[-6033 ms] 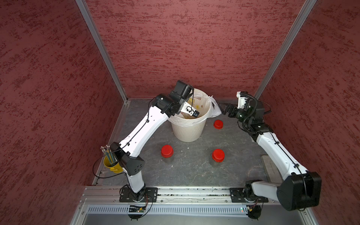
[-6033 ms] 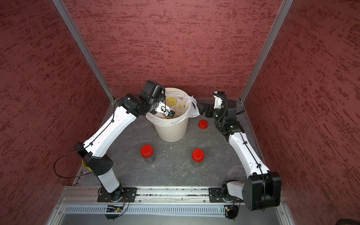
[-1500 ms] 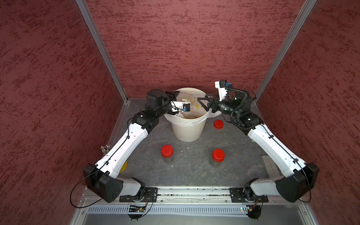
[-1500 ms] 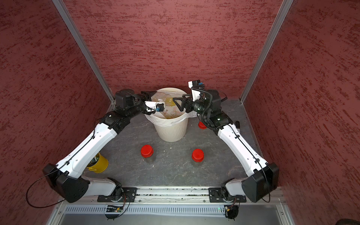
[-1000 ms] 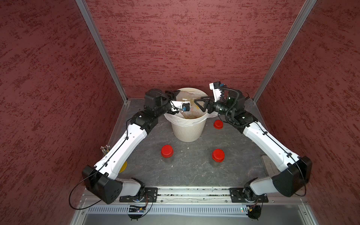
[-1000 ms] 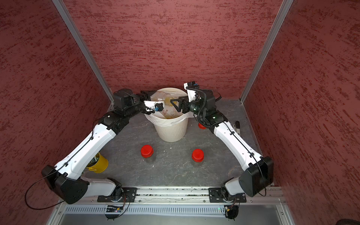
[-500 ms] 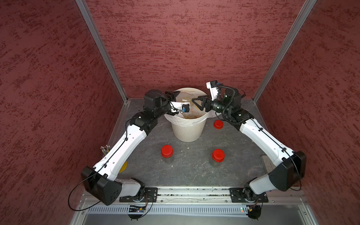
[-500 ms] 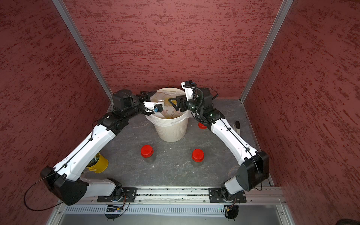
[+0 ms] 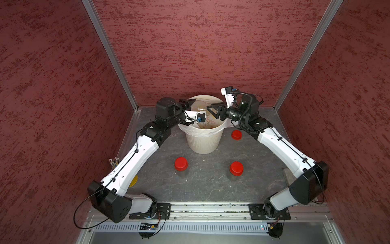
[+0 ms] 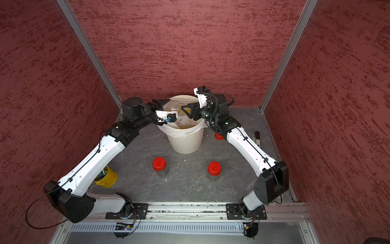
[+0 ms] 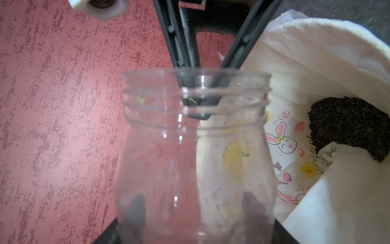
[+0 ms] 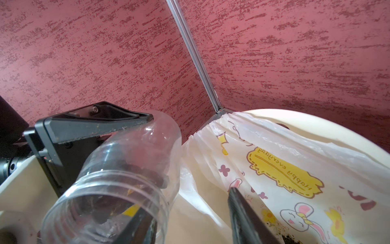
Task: Empty moldy tea leaves from jars
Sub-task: Place the jar at the center of the board.
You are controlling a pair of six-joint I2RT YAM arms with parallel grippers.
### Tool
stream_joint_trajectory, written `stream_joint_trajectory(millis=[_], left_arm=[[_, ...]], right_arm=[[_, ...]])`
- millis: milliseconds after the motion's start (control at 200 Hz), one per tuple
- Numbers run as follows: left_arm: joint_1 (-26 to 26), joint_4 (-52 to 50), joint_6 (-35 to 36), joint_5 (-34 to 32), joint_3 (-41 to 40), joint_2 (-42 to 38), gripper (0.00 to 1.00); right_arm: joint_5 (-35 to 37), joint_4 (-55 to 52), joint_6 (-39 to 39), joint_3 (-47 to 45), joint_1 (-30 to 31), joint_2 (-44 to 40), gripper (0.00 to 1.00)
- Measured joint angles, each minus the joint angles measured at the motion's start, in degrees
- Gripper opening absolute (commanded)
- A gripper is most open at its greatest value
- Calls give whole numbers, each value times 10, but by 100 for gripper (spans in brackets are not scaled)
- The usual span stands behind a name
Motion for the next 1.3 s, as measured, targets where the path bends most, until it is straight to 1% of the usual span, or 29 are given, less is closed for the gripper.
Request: stream_joint_trajectory(millis=[215,511,641,1302], left_arm=[[0,5,-2,2,0,0,59],[0,6,-2,2,0,0,59],[0,9,-2,2,0,0,59],[0,10,-2,-4,-1,1,62]], right_arm=[[-4,1,0,9,6,5,42],[-10,7,0,9,13,5,28],[-13,9,0,10,15,6,23],[-4,12,10,16,19,11,9]])
